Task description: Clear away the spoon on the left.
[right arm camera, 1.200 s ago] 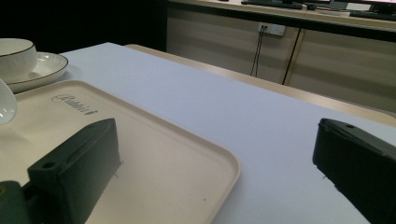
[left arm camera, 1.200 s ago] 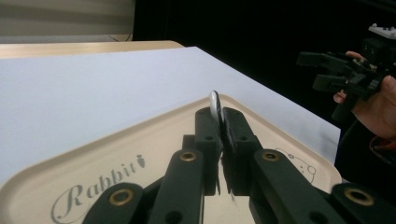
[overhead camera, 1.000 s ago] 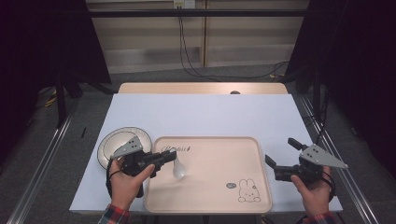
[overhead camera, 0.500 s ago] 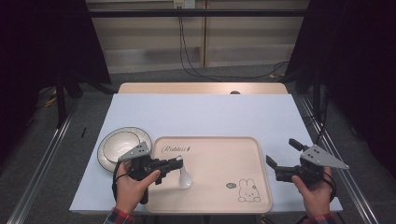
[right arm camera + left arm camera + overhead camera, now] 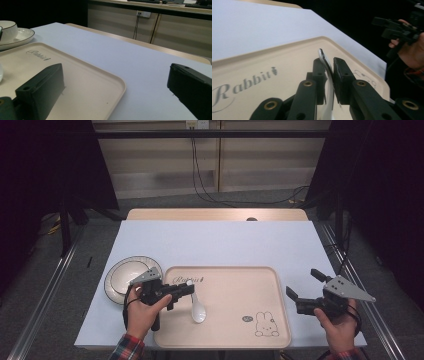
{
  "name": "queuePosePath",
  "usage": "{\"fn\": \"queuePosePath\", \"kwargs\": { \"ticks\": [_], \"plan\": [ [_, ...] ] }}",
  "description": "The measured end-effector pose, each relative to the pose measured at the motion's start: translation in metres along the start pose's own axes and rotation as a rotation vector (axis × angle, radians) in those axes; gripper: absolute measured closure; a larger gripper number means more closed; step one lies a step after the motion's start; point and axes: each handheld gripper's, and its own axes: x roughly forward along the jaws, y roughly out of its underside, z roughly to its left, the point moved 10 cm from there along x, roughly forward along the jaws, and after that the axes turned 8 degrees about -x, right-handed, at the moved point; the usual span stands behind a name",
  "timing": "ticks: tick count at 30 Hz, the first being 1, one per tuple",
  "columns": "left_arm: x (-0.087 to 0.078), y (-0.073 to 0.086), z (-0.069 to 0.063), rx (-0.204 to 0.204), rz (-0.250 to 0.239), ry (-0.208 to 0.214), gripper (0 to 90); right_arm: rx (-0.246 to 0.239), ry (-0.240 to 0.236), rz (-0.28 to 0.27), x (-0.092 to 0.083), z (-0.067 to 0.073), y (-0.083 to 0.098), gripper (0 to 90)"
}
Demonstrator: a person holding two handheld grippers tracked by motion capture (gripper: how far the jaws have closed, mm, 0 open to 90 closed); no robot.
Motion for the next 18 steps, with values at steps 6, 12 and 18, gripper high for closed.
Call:
{"fn": "queuePosePath", "kwargs": {
  "ticks": [6, 12, 18],
  "plan": [
    [0.004, 0.002, 0.013, 0.006, -0.001, -0.052, 75.0, 0.002, -0.001, 0.006, 0.000, 0.000, 0.001, 0.7],
    [0.006, 0.003, 0.018, 0.028, -0.001, -0.073, 73.3, -0.005, 0.002, 0.004, 0.000, 0.000, 0.001, 0.9],
    [0.007, 0.003, 0.021, 0.043, -0.002, -0.088, 72.5, -0.006, 0.003, 0.002, 0.000, 0.000, 0.000, 1.0]
  ]
}}
